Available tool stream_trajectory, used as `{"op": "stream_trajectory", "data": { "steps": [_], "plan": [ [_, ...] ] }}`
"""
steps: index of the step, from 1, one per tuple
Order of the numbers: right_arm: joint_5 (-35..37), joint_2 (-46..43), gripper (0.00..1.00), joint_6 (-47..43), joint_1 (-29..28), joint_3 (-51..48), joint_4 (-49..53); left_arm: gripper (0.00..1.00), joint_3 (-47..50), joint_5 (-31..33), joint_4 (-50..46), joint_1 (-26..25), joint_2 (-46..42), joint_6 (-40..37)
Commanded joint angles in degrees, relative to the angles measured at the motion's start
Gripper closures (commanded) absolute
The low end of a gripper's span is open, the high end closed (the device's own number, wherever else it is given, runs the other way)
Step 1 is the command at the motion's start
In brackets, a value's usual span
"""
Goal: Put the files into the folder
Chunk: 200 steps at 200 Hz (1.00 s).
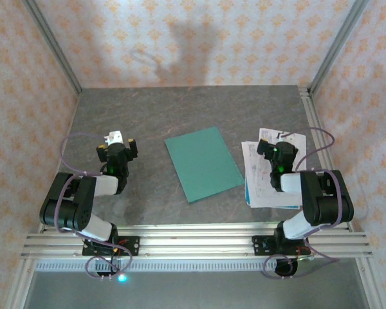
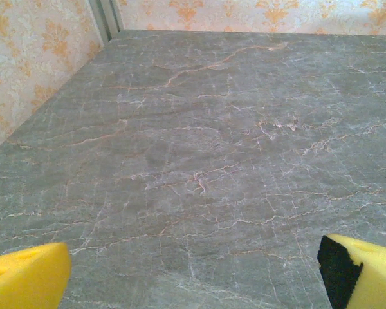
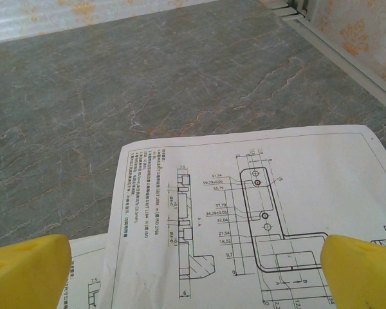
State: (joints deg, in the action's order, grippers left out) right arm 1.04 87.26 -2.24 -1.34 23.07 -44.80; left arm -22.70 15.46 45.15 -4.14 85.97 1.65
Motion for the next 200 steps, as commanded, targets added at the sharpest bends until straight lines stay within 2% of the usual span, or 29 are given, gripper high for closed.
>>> {"op": "stream_trajectory", "data": {
  "steps": [1, 70, 79, 87, 101, 122, 139, 145, 154, 163, 170, 175, 177, 189, 200],
  "plan": [
    [0.02, 0.02, 0.01, -0.51, 0.2, 0.68, -0.47, 0.0, -0.59, 1.94, -0.76, -0.24, -0.46, 0.64],
    [-0.16, -0.07, 0.01, -0.53, 0.2, 0.59, -0.59, 0.0, -0.82, 2.23, -0.52, -0.32, -1.06, 0.23],
    [-0.22, -0.61, 0.01, -0.66, 0.13, 0.32, -0.88, 0.0, -3.24, 0.33, -8.7, -0.43, -4.91, -0.36],
    [0.3, -2.14, 0.01, -0.44, 0.18, 0.07, -0.18, 0.0, -7.59, -1.98, -19.97, -0.47, -8.56, -0.14],
    [1.55, -6.48, 0.01, 0.26, 0.18, -0.1, 3.01, 0.0, -11.95, 0.31, -28.25, -1.98, -13.07, 2.03],
    [2.9, -17.25, 0.01, 3.06, 0.01, 4.95, 20.07, 0.0, -13.98, 4.76, -30.89, -7.9, -23.15, 2.05],
    [2.86, -27.99, 0.01, 8.69, 0.01, 11.93, 34.77, 0.0, -20.53, 8.93, -38.57, -12.05, -29.81, 4.4],
    [5.32, -30.89, 0.01, 14.12, 0.03, 15.5, 41.23, 0.0, -25.06, 9.55, -44.71, -12.42, -30.99, 9.7],
    [9.84, -33.45, 0.01, 25.25, 0.09, 21.62, 53.29, 0.0, -34.37, 10.32, -64.95, -12.21, -31.12, 22.61],
    [12.66, -35.0, 0.01, 36.22, 0.19, 27.8, 67.32, 0.0, -41.8, 11.79, -80.38, -12.14, -30.03, 35.41],
    [14.19, -35.91, 0.01, 44.85, 0.15, 30.75, 77.09, 0.0, -44.44, 12.14, -86.89, -12.12, -29.55, 41.44],
    [14.21, -36.66, 0.0, 48.88, 0.26, 31.59, 80.85, 0.0, -44.82, 9.43, -87.71, -11.14, -29.46, 42.35],
    [13.43, -37.08, 0.03, 49.08, 0.39, 31.66, 81.25, 0.0, -45.0, 7.37, -87.8, -10.66, -29.46, 42.2],
    [5.44, -38.75, 0.15, 44.6, 0.73, 32.83, 81.39, 0.0, -45.2, -3.97, -88.33, -8.88, -29.09, 43.28],
    [-0.1, -38.92, 0.17, 42.92, 0.3, 35.91, 85.73, 0.0, -44.55, -9.98, -90.47, -10.1, -28.15, 46.46]
  ]
}}
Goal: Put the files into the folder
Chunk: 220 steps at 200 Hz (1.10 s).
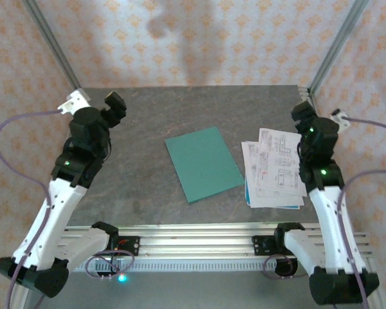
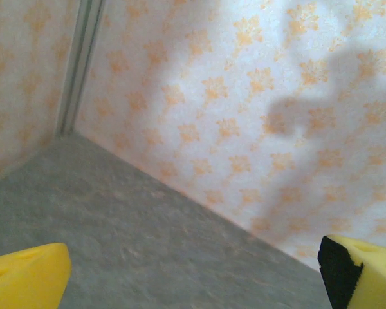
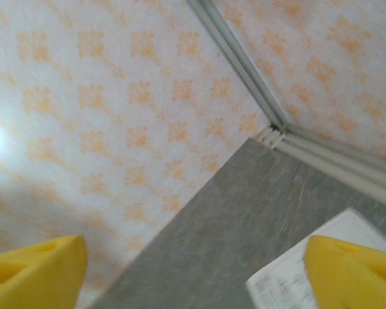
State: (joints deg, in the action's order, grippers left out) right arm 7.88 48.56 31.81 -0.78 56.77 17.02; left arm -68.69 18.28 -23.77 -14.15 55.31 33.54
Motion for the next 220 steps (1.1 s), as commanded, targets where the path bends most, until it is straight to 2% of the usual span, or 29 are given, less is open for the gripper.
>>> {"op": "stream_trajectory", "data": {
  "steps": [1, 14, 26, 36, 46, 63, 82, 124, 141, 162, 176, 196, 220],
  "plan": [
    [-7.32, -0.22, 0.17, 8.88, -0.41, 2.42, 24.32, 0.0, 1.62, -13.21, -21.61, -0.35, 2.61, 14.9],
    [-10.84, 0.17, 0.1, 8.28, -2.73, 4.2, 29.53, 0.0, 4.35, -16.24, -23.63, -4.86, 4.17, 18.67],
    [-16.0, 1.16, 0.0, 6.48, -5.9, 3.82, 32.07, 0.01, 8.31, -17.16, -22.85, -11.71, 6.25, 21.39],
    [-18.95, 3.03, 0.01, 5.52, -9.22, 3.12, 34.83, 0.06, 11.3, -17.1, -20.89, -17.5, 9.0, 23.59],
    [-18.45, 4.68, 0.01, 5.77, -13.78, 1.85, 37.76, 0.08, 12.85, -15.76, -19.34, -22.45, 12.84, 25.4],
    [-16.55, 5.44, 0.01, 6.93, -21.4, -1.75, 37.71, 0.14, 12.71, -14.77, -17.7, -27.67, 20.6, 26.13],
    [-17.08, 4.8, 0.01, 9.21, -25.18, -5.85, 33.86, 0.19, 12.92, -15.77, -14.03, -28.48, 27.58, 25.29],
    [-18.13, 5.72, 0.03, 9.6, -25.87, -6.5, 31.51, 0.38, 11.96, -18.98, -5.11, -28.55, 37.15, 22.15],
    [-18.22, 5.98, 0.03, 9.49, -25.97, -6.33, 31.59, 0.47, 10.38, -17.71, -5.49, -28.53, 40.38, 21.67],
    [-18.84, 6.15, 0.03, 9.51, -25.97, -6.15, 31.13, 0.54, 9.67, -16.98, -4.46, -28.44, 43.02, 21.33],
    [-19.1, 6.29, 0.04, 9.7, -25.97, -6.32, 30.55, 0.65, 9.13, -15.84, -4.19, -28.39, 44.29, 21.13],
    [-19.49, 6.76, 0.04, 10.0, -25.97, -6.67, 29.52, 0.89, 8.85, -13.58, -5.98, -28.22, 45.26, 21.21],
    [-20.04, 8.66, 0.04, 9.36, -26.0, -6.42, 27.88, 0.94, 10.49, -12.51, -5.42, -27.88, 44.89, 20.73]
  ]
}}
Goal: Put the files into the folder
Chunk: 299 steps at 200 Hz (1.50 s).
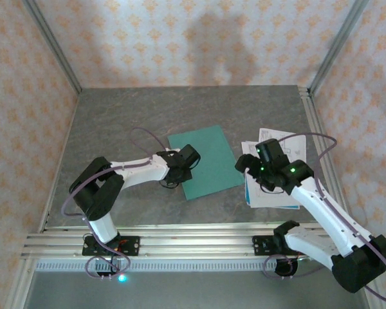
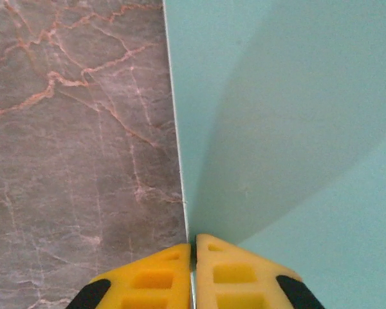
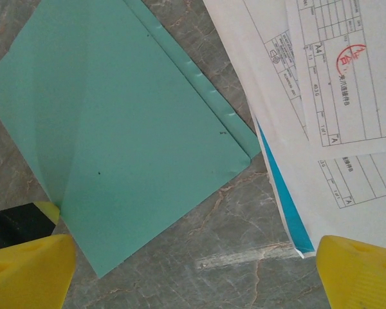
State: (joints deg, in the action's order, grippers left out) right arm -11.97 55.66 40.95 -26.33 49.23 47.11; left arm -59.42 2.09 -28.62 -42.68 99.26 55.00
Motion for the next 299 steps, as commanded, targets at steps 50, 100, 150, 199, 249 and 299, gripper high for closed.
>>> {"op": "stream_trajectory", "data": {
  "steps": [50, 100, 150, 199, 249, 299],
  "plan": [
    [0.45, 9.61, 0.03, -2.78, -0.06, 5.83, -4.65, 1.0, 4.47, 4.24, 0.23, 3.14, 1.95, -2.34],
    [-5.88, 20.76, 0.04, -6.34, 3.57, 9.93, -10.47, 1.0, 6.13, 4.07, 0.51, 4.45, 3.0, -3.54],
    [-16.84, 37.53, 0.11, -13.21, 7.54, 16.41, -14.73, 1.0, 6.26, 4.08, 0.43, 4.54, 3.48, -3.85],
    [-21.56, 46.29, 0.25, -16.37, 7.43, 21.36, -16.04, 1.0, 6.12, 4.63, -0.05, 4.62, 3.66, -4.63],
    [-24.14, 44.83, 0.85, -17.44, 7.04, 21.78, -16.4, 1.0, 5.6, 5.98, -1.38, 4.44, 2.58, -5.42],
    [-16.79, 38.87, 1.0, -15.5, 3.09, 25.21, -10.15, 0.59, 1.44, 19.67, -10.61, -4.25, -13.05, -6.79]
  ]
}}
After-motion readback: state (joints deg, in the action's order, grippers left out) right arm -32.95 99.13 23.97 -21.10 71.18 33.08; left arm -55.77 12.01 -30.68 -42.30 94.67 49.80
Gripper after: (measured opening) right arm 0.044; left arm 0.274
